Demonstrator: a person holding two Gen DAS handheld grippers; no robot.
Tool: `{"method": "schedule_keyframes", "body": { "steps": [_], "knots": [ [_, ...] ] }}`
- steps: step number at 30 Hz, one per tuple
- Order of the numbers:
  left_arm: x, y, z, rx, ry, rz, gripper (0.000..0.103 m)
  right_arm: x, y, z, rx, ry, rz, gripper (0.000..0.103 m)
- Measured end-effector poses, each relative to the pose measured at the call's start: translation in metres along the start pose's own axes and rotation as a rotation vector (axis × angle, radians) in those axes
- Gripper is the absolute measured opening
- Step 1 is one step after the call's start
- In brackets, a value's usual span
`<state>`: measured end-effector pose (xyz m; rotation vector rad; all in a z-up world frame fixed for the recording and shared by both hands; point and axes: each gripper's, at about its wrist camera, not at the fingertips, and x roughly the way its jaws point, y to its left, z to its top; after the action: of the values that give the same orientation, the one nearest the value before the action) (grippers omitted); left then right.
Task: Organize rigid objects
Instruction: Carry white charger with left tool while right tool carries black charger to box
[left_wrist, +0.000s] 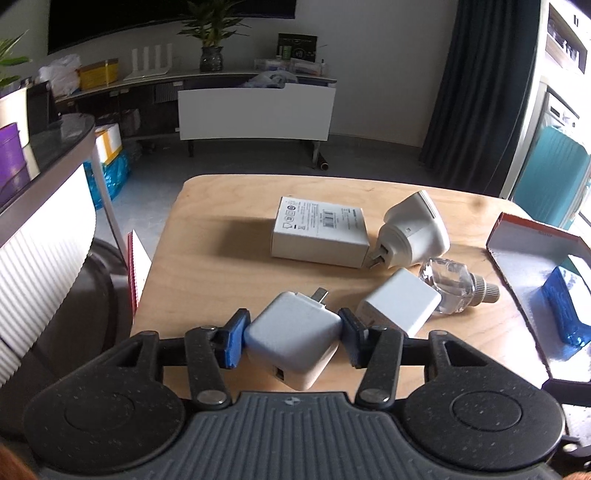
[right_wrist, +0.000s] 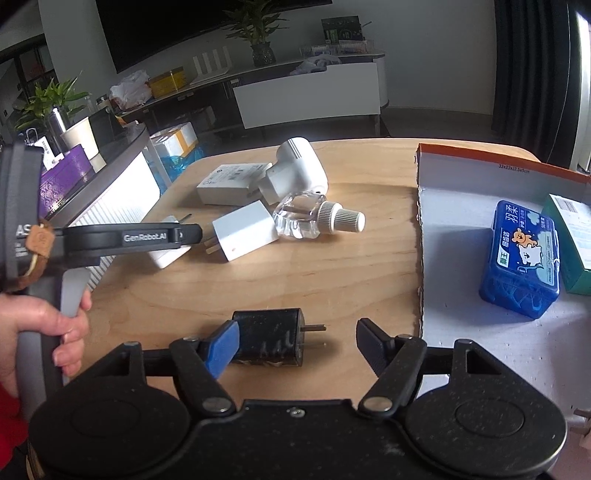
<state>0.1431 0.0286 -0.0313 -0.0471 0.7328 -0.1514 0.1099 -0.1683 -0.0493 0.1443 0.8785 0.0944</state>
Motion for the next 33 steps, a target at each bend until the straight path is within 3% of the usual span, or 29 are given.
{"method": "schedule_keyframes", "body": {
  "steps": [3,9,10,11,14,24,33],
  "knots": [
    [-0.013,-0.003,-0.003,-0.015,-0.011,0.019,0.052,0.004,0.012,-0.003,-0.030,0.000,0.018,0.089],
    [-0.034,-0.003,-0.014,-0.074,-0.025,0.013,0.052,0.021,0.031,-0.011,-0.124,-0.035,-0.086,0.092],
    [-0.036,-0.003,-0.016,-0.078,-0.027,0.018,0.052,0.021,0.033,-0.013,-0.140,-0.045,-0.089,0.089],
    [-0.039,-0.003,-0.018,-0.090,-0.028,0.020,0.052,0.020,0.033,-0.015,-0.137,-0.058,-0.083,0.073],
    [-0.045,-0.002,-0.023,-0.118,-0.025,0.033,0.052,0.015,0.032,-0.016,-0.120,-0.064,-0.081,0.074],
    [-0.077,-0.015,-0.025,-0.171,-0.042,0.044,0.052,-0.034,0.032,-0.002,-0.095,-0.143,-0.041,0.074],
    [-0.110,-0.043,-0.031,-0.152,-0.066,0.070,0.052,-0.079,0.025,0.003,-0.087,-0.188,-0.035,0.074]
  ]
}}
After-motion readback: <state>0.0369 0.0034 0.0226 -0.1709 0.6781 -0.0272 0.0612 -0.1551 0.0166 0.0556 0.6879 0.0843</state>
